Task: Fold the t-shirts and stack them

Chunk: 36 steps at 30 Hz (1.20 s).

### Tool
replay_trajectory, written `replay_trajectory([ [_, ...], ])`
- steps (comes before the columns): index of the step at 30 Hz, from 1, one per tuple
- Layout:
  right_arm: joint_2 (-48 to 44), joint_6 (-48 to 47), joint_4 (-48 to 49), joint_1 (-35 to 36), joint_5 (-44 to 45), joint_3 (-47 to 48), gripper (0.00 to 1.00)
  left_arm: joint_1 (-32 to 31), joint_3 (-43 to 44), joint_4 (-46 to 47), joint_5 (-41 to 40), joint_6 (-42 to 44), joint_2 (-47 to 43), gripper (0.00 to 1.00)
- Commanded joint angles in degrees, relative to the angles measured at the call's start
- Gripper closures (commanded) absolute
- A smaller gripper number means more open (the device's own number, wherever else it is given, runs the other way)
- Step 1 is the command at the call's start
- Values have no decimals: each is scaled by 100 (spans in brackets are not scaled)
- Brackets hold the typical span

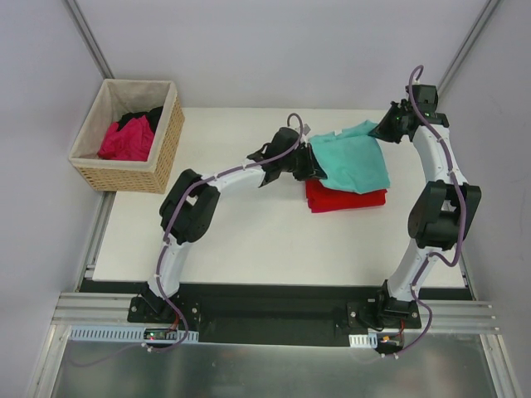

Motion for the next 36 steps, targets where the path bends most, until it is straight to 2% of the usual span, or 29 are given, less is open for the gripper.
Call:
replay_trajectory([
  [1,-416,118,86,-28,-73,134,99,-117,-6,98,120,-38,-515,100],
  [13,-452,179,499,-28,-38,-736,99,-135,-762,476,5,-100,-516,100],
  [18,-363,171,621,-28,41,-877,99,-126,-753,616,128,-20,-270,100],
  [19,-363,171,666,-28,41,-895,91,-117,-736,625,128,-3,-183,84],
  [21,-355,171,727,-28,76,-930,76,-91,-710,625,111,-3,-103,68],
  [22,-355,162,745,-28,103,-930,61,-47,-692,617,93,6,-42,57],
  [23,-337,153,745,-28,164,-913,53,-21,-674,582,93,15,-24,20],
  [24,-337,144,736,-28,199,-895,44,6,-666,581,93,15,3,10],
  [25,-337,136,745,-28,208,-886,26,32,-692,581,76,32,-6,1],
  [27,-346,101,736,-37,270,-869,7,111,-718,573,-3,59,-50,1],
  [28,-337,100,736,-28,305,-851,3,146,-727,564,-21,76,-67,1],
  [32,-460,48,684,-28,638,-833,3,313,-823,573,-4,138,-199,1],
  [36,-951,-84,719,42,832,-851,3,497,-1305,511,-179,296,-891,1],
])
